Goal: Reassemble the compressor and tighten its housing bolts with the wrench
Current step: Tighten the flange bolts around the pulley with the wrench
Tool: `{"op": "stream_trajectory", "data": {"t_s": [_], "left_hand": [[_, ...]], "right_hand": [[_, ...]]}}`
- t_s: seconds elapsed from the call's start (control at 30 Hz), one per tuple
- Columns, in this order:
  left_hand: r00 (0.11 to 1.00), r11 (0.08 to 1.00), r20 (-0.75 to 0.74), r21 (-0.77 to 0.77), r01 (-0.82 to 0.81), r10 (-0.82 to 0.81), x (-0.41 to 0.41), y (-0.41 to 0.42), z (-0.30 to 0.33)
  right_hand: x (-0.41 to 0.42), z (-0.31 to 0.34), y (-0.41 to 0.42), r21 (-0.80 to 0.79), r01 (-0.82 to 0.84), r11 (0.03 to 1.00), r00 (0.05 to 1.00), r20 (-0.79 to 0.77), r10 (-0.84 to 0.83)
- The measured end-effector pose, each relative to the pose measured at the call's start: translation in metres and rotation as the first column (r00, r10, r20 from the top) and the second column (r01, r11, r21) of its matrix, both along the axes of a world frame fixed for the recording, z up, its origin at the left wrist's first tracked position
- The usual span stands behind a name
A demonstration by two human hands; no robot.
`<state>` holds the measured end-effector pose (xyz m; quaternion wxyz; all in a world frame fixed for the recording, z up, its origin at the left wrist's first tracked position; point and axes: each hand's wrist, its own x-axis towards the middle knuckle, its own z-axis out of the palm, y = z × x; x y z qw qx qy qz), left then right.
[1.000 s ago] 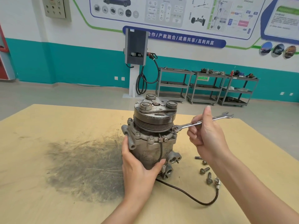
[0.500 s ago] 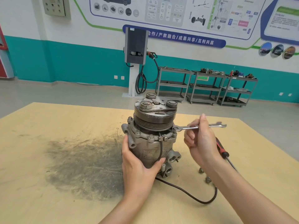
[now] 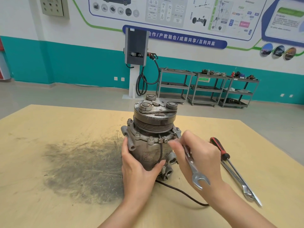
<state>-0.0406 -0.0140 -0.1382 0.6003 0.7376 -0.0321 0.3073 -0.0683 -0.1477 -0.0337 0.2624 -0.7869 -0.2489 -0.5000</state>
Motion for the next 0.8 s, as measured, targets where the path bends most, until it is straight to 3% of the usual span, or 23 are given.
{"op": "stream_trajectory", "data": {"t_s": [0.2, 0.3, 0.4, 0.5, 0.63, 0.8], "left_hand": [[1.0, 1.0, -0.002, 0.006, 0.003, -0.003, 0.0, 0.0, 0.001], [1.0, 1.0, -0.011, 0.004, 0.006, -0.006, -0.001, 0.0, 0.001], [1.0, 1.0, -0.006, 0.0, 0.006, -0.006, -0.001, 0.0, 0.002], [1.0, 1.0, -0.012, -0.01, 0.021, -0.021, -0.002, 0.001, 0.002], [1.0, 1.0, -0.01, -0.006, 0.019, -0.019, -0.002, 0.001, 0.002], [1.0, 1.0, -0.009, -0.006, 0.016, -0.016, 0.0, 0.0, 0.0]], "right_hand": [[-0.018, 0.008, -0.021, 0.307, -0.253, 0.918, 0.957, -0.058, 0.284], [-0.009, 0.024, -0.031, 0.618, -0.194, 0.762, 0.908, -0.181, 0.378], [0.013, 0.038, -0.038, 0.815, -0.061, 0.576, 0.795, -0.309, 0.522], [0.035, 0.038, -0.042, 0.886, 0.045, 0.461, 0.665, -0.371, 0.649], [0.051, 0.031, -0.045, 0.938, 0.109, 0.33, 0.53, -0.336, 0.779], [0.064, 0.032, -0.05, 0.941, 0.147, 0.303, 0.413, -0.337, 0.846]]}}
